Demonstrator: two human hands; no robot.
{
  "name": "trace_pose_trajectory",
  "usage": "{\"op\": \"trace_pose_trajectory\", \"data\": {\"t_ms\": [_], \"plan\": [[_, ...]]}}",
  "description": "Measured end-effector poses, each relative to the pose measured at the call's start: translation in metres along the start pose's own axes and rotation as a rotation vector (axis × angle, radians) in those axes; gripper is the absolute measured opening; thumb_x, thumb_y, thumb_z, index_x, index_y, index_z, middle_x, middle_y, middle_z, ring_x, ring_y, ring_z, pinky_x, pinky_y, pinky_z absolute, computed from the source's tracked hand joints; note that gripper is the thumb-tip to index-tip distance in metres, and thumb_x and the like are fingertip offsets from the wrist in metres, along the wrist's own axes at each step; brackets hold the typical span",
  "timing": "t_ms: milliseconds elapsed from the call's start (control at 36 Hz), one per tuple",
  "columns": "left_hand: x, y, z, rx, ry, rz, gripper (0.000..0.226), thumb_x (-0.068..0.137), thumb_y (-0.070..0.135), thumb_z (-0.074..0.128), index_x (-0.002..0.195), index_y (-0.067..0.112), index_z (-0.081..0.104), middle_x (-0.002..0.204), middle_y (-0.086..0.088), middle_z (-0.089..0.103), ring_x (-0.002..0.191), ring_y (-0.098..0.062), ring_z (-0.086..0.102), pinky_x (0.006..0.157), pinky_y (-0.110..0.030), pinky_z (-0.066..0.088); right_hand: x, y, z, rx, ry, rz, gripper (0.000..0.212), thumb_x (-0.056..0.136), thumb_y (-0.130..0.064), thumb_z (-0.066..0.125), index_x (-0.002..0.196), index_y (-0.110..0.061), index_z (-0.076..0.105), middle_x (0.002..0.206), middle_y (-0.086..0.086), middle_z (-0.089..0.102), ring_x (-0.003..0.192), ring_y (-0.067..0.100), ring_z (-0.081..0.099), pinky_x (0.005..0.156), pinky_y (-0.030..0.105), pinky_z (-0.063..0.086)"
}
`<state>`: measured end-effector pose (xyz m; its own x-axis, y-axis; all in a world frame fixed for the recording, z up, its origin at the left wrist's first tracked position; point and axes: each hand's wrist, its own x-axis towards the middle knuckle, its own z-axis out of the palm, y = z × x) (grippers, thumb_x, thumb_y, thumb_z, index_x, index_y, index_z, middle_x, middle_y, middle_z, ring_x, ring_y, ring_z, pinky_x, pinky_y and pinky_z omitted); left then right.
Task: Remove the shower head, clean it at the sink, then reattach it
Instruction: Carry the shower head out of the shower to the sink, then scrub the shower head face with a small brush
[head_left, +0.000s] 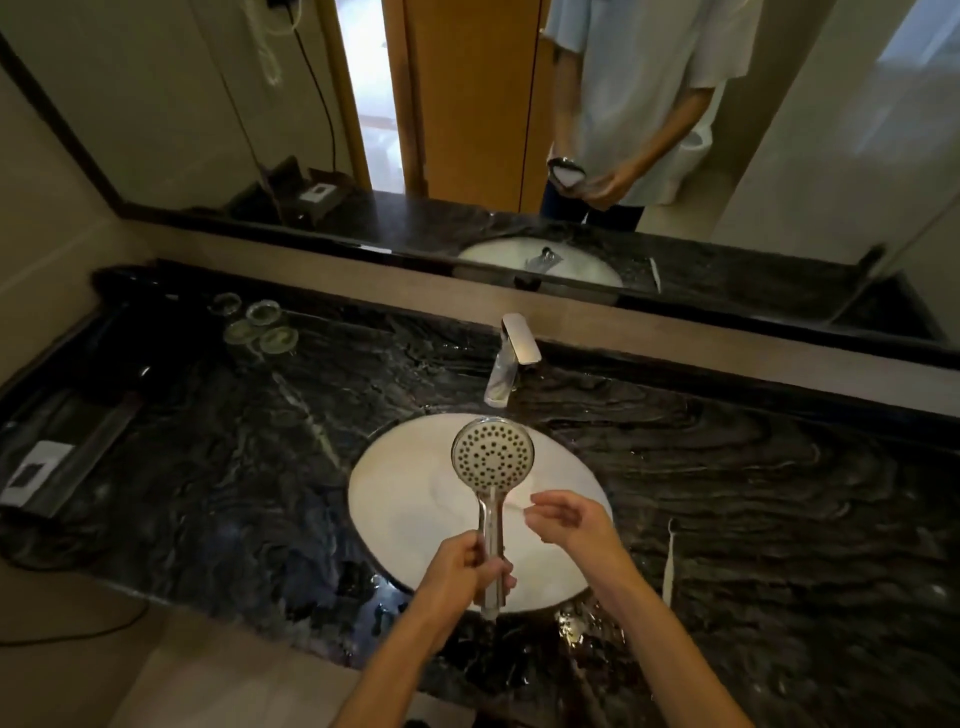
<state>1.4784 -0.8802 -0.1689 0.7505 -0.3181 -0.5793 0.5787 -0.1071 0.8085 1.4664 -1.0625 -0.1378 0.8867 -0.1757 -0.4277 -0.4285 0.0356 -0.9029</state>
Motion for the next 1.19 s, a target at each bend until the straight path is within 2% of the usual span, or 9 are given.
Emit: {"op": "trace_pose_trajectory", "data": {"t_ms": [167, 333, 444, 528, 639, 806, 972, 1056, 1194], "plan": [[0.029, -0.027, 0.0, -0.028, 0.044, -0.123, 0.009, 0.093, -0.004, 0.057, 0.101, -0.002, 0.061, 0.082, -0.012, 0.075, 0.077, -0.026, 0.075, 0.066, -0.032, 0.059, 0.019, 0.047, -0.05, -0.027, 0.186, 0.166, 0.019, 0.085, -0.016, 0.079, 0.1, -0.008, 0.071, 0.088, 0.009, 0.071, 0.083, 0.02, 0.067, 0.069, 0.026, 0.052], [0.054, -0.049, -0.003, 0.025, 0.049, -0.159, 0.005, 0.094, -0.007, 0.055, 0.096, -0.005, 0.06, 0.08, -0.015, 0.069, 0.072, -0.026, 0.071, 0.071, -0.036, 0.059, 0.034, 0.091, -0.094, -0.107, 0.377, 0.311, 0.022, 0.081, -0.023, 0.082, 0.088, -0.008, 0.07, 0.085, 0.008, 0.07, 0.078, 0.019, 0.062, 0.065, 0.026, 0.046], [0.067, -0.062, -0.009, 0.025, 0.043, -0.186, 0.005, 0.094, -0.009, 0.055, 0.094, -0.005, 0.059, 0.078, -0.016, 0.067, 0.068, -0.025, 0.07, 0.068, -0.035, 0.06, 0.042, 0.118, -0.117, -0.253, 0.507, 0.399, 0.028, 0.077, -0.028, 0.086, 0.085, -0.011, 0.065, 0.092, 0.007, 0.068, 0.085, 0.021, 0.062, 0.077, 0.032, 0.049], [0.072, -0.07, -0.013, 0.021, 0.032, -0.203, 0.006, 0.093, -0.01, 0.055, 0.092, -0.004, 0.058, 0.076, -0.016, 0.066, 0.066, -0.024, 0.069, 0.066, -0.036, 0.06, 0.044, 0.134, -0.127, -0.339, 0.579, 0.459, 0.033, 0.077, -0.028, 0.086, 0.091, -0.009, 0.062, 0.1, 0.011, 0.065, 0.096, 0.029, 0.062, 0.087, 0.037, 0.051], [0.077, -0.077, -0.019, 0.012, 0.021, -0.232, 0.008, 0.093, -0.011, 0.055, 0.09, -0.004, 0.056, 0.072, -0.015, 0.065, 0.063, -0.025, 0.068, 0.065, -0.039, 0.059, 0.046, 0.144, -0.132, -0.455, 0.646, 0.489, 0.03, 0.084, -0.021, 0.079, 0.1, -0.004, 0.061, 0.106, 0.02, 0.068, 0.081, 0.025, 0.057, 0.073, 0.028, 0.045], [0.08, -0.083, -0.028, 0.021, -0.022, -0.256, 0.01, 0.093, -0.011, 0.054, 0.089, -0.003, 0.052, 0.068, -0.017, 0.064, 0.067, -0.031, 0.063, 0.075, -0.046, 0.053, 0.053, 0.145, -0.132, -0.377, 0.778, 0.538, 0.029, 0.09, -0.014, 0.072, 0.111, 0.0, 0.058, 0.108, 0.025, 0.067, 0.088, 0.029, 0.06, 0.077, 0.031, 0.046], [0.082, -0.088, -0.035, 0.056, -0.034, -0.266, 0.008, 0.093, -0.008, 0.056, 0.087, -0.002, 0.056, 0.069, -0.015, 0.068, 0.069, -0.03, 0.068, 0.072, -0.041, 0.056, 0.052, 0.151, -0.139, -0.374, 0.755, 0.625, 0.026, 0.094, -0.026, 0.068, 0.104, -0.002, 0.066, 0.107, 0.02, 0.069, 0.099, 0.035, 0.064, 0.081, 0.036, 0.048], [0.081, -0.089, -0.037, 0.061, -0.033, -0.272, 0.007, 0.093, -0.007, 0.056, 0.088, -0.003, 0.058, 0.07, -0.014, 0.069, 0.07, -0.029, 0.069, 0.069, -0.037, 0.058, 0.053, 0.152, -0.14, -0.391, 0.733, 0.623, 0.023, 0.093, -0.027, 0.07, 0.096, -0.005, 0.065, 0.104, 0.019, 0.069, 0.089, 0.029, 0.06, 0.076, 0.033, 0.045], [0.075, -0.088, -0.039, 0.069, -0.047, -0.3, 0.005, 0.094, -0.004, 0.056, 0.091, -0.004, 0.059, 0.073, -0.015, 0.068, 0.072, -0.028, 0.068, 0.08, -0.044, 0.058, 0.054, 0.143, -0.13, -0.329, 0.646, 0.508, 0.024, 0.092, -0.027, 0.07, 0.08, -0.007, 0.065, 0.09, 0.016, 0.069, 0.087, 0.029, 0.062, 0.074, 0.033, 0.046]]}}
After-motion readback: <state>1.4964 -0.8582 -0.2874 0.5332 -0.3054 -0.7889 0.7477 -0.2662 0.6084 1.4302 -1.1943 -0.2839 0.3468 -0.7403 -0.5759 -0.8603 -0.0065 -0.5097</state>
